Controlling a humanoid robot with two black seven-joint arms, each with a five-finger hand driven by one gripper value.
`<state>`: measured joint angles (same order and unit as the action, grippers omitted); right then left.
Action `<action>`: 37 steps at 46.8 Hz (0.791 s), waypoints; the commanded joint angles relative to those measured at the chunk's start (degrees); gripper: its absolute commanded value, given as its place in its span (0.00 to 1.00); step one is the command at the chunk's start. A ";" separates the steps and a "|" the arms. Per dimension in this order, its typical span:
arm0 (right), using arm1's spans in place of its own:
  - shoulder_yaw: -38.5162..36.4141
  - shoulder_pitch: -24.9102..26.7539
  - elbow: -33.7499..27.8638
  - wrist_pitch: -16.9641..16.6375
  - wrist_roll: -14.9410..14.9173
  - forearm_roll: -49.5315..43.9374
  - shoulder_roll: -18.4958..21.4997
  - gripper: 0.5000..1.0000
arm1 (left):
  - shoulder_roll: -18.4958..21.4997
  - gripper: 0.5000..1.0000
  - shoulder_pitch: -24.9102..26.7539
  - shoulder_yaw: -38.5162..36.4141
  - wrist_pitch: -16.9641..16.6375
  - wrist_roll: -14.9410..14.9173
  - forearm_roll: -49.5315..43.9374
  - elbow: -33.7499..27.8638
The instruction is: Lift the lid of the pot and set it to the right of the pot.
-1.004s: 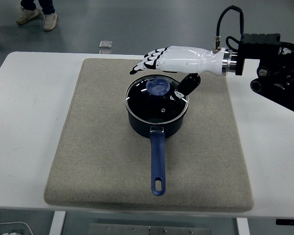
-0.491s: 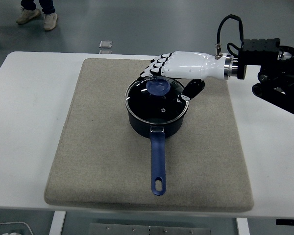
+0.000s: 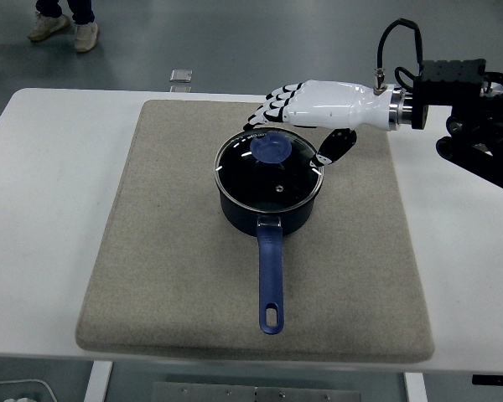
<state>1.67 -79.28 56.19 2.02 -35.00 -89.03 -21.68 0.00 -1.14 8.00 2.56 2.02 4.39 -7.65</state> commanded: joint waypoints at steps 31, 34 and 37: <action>0.00 0.09 -1.78 0.79 0.00 0.00 2.79 0.88 | 0.00 1.00 0.00 0.00 -0.01 0.00 0.00 0.00; 0.00 0.09 -1.78 0.79 0.00 0.00 2.79 0.87 | 0.00 1.00 0.00 0.00 -0.01 0.00 0.00 0.00; 0.00 0.09 -1.78 0.79 0.00 0.00 2.79 0.88 | 0.00 1.00 0.00 0.00 -0.01 0.00 0.00 0.00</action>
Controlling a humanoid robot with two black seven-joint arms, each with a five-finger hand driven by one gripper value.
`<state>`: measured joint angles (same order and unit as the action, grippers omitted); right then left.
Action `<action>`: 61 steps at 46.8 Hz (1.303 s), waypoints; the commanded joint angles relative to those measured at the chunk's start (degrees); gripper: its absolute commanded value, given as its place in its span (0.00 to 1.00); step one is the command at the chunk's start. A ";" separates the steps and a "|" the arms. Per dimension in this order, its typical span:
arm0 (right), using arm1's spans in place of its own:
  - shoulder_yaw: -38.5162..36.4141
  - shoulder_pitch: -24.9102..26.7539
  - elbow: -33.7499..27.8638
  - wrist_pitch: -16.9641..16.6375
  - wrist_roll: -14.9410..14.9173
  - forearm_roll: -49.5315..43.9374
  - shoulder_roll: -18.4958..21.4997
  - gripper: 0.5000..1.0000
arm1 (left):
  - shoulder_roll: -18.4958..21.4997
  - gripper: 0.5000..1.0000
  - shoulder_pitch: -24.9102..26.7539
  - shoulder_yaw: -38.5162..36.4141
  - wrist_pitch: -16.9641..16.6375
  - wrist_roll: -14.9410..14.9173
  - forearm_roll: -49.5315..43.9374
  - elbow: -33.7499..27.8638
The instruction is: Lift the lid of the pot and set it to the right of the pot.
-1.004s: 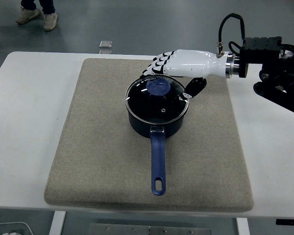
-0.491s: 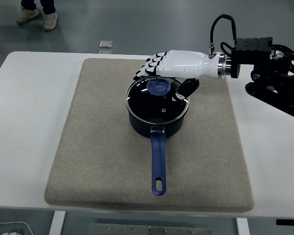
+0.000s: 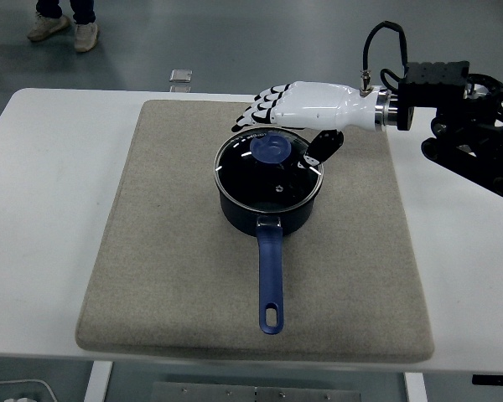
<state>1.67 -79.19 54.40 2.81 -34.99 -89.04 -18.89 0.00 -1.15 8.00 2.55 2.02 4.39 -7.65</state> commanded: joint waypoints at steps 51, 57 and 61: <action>2.72 0.00 -0.70 -2.19 -0.01 -0.79 1.66 0.00 | 0.00 1.00 0.01 0.00 0.00 0.00 0.00 0.00; 2.81 0.00 -0.70 -2.55 -0.01 -0.79 1.66 0.00 | 0.00 1.00 0.01 0.00 0.00 0.00 0.00 0.00; 2.81 0.17 -0.70 -2.55 -0.01 -0.79 1.66 0.00 | 0.00 1.00 0.01 0.00 0.00 0.00 0.00 0.00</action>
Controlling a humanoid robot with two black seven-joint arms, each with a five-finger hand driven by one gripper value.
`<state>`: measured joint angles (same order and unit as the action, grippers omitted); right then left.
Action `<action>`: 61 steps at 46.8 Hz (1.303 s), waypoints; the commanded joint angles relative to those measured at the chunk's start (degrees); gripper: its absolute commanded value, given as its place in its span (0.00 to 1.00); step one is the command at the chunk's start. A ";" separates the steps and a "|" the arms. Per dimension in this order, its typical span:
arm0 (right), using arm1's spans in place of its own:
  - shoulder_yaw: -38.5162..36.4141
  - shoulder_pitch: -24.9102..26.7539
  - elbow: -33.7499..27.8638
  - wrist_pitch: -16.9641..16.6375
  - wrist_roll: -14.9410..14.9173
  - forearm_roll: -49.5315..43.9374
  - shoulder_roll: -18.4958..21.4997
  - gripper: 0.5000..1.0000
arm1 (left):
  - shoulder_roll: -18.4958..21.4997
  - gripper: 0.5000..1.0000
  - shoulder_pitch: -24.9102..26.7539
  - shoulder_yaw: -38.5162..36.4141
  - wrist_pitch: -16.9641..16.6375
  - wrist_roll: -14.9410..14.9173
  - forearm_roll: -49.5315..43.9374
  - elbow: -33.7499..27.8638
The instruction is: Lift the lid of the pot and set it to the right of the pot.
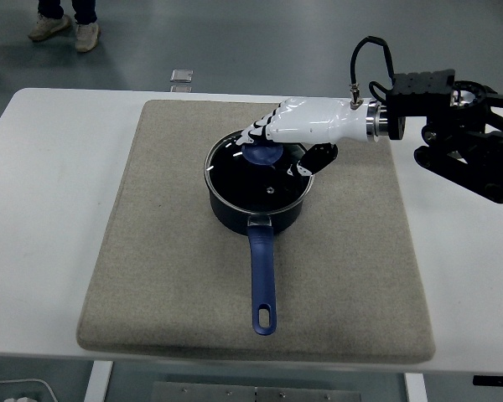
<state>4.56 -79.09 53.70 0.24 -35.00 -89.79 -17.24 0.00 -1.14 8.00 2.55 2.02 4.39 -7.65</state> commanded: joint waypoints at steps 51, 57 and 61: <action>-0.25 -1.59 -0.17 -0.15 0.00 0.14 -0.08 0.00 | 0.00 1.00 -0.01 0.00 0.00 0.00 0.00 0.00; -0.25 -2.29 -0.44 -0.15 0.00 0.32 -0.08 0.00 | 0.00 1.00 -0.01 0.00 0.00 0.00 0.00 0.00; -0.25 -2.91 -0.52 -0.15 0.00 0.49 -0.08 0.00 | 0.00 1.00 -0.01 0.00 0.00 0.00 0.00 0.00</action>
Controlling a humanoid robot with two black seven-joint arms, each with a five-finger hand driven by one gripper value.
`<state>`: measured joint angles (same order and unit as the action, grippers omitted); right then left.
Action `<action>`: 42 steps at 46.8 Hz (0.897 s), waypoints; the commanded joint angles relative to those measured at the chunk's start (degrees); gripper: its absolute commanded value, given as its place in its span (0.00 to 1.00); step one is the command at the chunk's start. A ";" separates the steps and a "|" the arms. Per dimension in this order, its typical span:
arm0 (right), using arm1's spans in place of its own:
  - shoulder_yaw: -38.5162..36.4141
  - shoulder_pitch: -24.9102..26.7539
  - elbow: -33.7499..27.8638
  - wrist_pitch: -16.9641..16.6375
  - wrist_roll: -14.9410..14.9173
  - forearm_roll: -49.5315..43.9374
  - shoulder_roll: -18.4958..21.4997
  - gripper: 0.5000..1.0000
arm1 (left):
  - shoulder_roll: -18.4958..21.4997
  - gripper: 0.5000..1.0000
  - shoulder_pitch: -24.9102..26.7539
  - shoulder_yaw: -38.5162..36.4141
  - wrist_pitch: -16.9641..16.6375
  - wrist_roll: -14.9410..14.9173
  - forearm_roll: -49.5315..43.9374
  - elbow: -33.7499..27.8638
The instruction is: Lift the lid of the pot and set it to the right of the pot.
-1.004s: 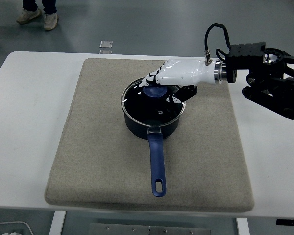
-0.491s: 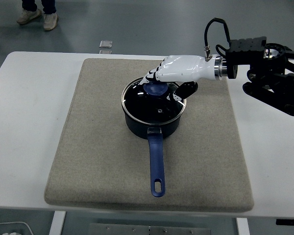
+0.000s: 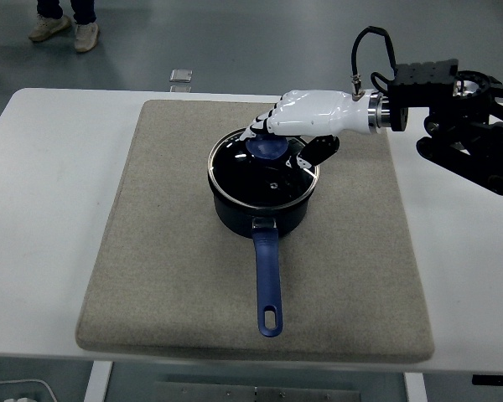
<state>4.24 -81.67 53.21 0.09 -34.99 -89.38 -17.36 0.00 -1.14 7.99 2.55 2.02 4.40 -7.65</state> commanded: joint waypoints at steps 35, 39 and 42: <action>-0.46 -2.09 -13.65 0.00 -0.01 3.16 0.22 0.00 | 0.00 1.00 -0.01 0.00 0.00 0.00 0.00 0.00; -0.20 -2.00 -16.02 0.08 -0.01 3.25 0.31 0.00 | 0.00 1.00 -0.01 0.00 0.00 0.00 0.00 0.00; -0.20 -1.83 -18.13 0.09 -0.01 3.33 0.57 0.00 | 0.00 1.00 -0.01 0.00 0.00 0.00 0.00 0.00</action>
<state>4.01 -83.76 37.17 0.09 -35.01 -86.10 -17.07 0.00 -1.13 8.00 2.55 2.02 4.39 -7.65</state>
